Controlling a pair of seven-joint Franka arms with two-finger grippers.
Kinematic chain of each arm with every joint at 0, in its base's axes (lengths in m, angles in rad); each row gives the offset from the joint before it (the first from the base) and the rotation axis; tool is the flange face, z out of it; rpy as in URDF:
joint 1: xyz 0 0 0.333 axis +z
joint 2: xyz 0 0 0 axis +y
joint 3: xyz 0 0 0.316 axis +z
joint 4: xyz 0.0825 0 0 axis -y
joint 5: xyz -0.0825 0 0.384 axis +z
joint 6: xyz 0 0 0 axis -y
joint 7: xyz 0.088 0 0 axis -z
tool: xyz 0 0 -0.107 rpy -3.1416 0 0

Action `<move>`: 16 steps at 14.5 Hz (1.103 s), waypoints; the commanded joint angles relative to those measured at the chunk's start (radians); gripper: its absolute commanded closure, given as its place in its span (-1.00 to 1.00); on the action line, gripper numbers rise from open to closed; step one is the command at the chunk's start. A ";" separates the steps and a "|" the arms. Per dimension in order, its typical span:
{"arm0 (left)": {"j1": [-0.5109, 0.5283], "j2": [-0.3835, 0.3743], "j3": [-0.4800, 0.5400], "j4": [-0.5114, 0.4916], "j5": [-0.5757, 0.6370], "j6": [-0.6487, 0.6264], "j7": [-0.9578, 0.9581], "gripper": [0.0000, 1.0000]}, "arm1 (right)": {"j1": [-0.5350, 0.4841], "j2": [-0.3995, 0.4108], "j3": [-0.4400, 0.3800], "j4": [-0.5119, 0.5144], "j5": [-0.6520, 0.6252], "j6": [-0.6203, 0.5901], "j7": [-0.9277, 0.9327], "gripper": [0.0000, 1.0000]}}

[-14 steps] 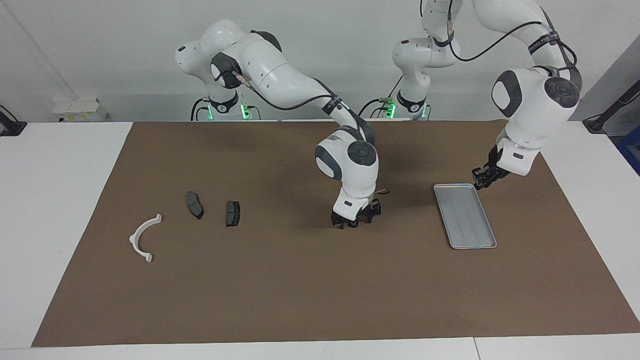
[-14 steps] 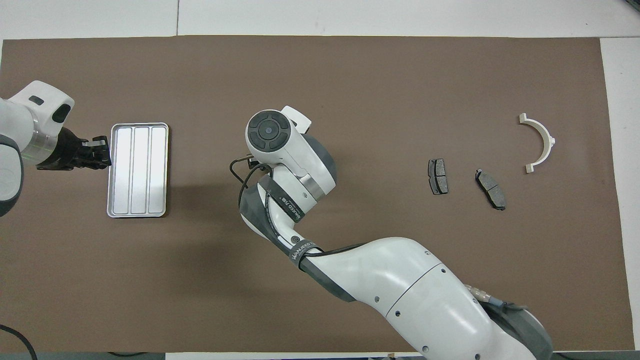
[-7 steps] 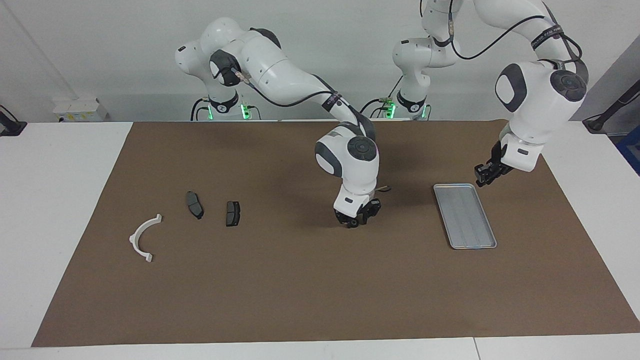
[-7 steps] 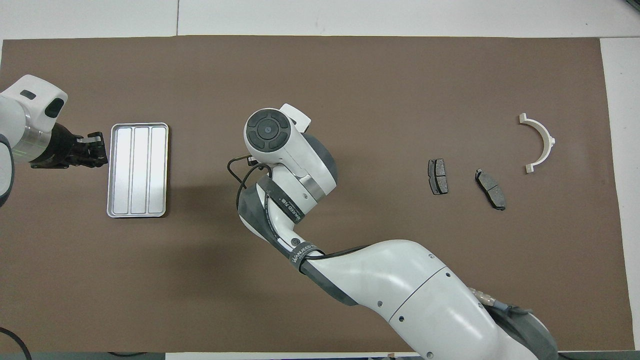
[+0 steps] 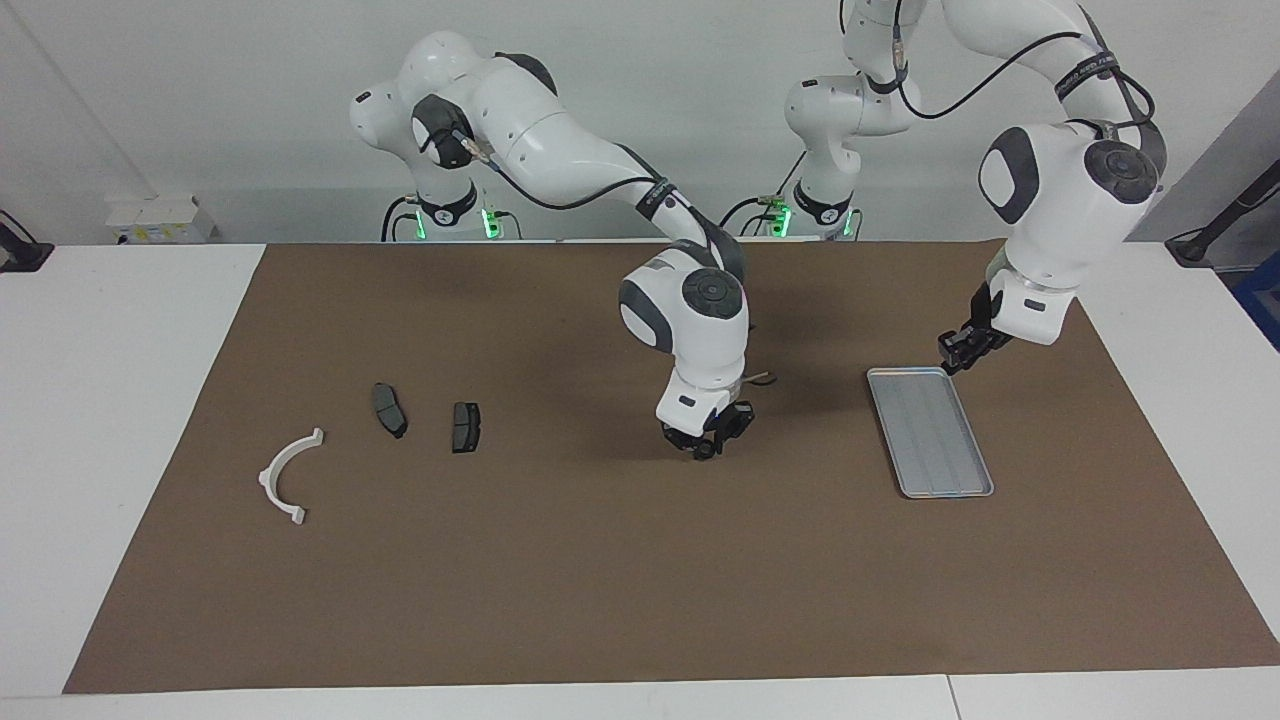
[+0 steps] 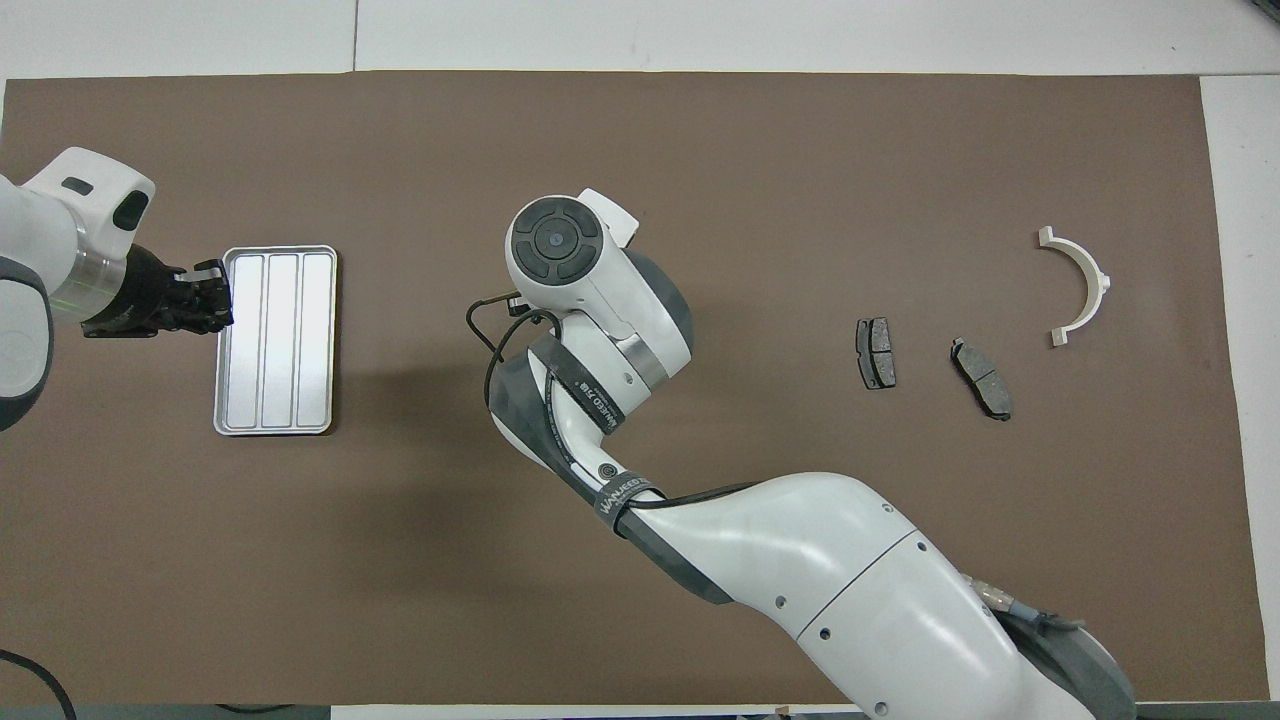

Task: Place bearing gear from tray to pile

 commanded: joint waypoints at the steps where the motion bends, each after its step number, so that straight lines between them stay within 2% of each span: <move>1: -0.045 -0.012 0.007 -0.011 -0.026 0.040 -0.074 1.00 | -0.051 -0.053 0.011 -0.035 0.006 -0.045 -0.078 1.00; 6: -0.139 0.006 0.005 -0.011 -0.031 0.120 -0.208 1.00 | -0.186 -0.129 0.025 -0.034 0.038 -0.134 -0.248 1.00; 9: -0.252 0.075 0.007 0.033 -0.043 0.177 -0.363 1.00 | -0.321 -0.176 0.042 -0.032 0.078 -0.198 -0.409 1.00; 11: -0.359 0.207 0.008 0.160 -0.038 0.171 -0.500 1.00 | -0.410 -0.199 0.046 -0.032 0.081 -0.240 -0.518 1.00; 14: -0.490 0.451 0.016 0.374 -0.006 0.174 -0.691 1.00 | -0.574 -0.212 0.045 -0.035 0.071 -0.287 -0.747 1.00; 16: -0.501 0.493 0.016 0.388 -0.009 0.217 -0.698 1.00 | -0.643 -0.212 0.043 -0.038 0.042 -0.318 -0.849 1.00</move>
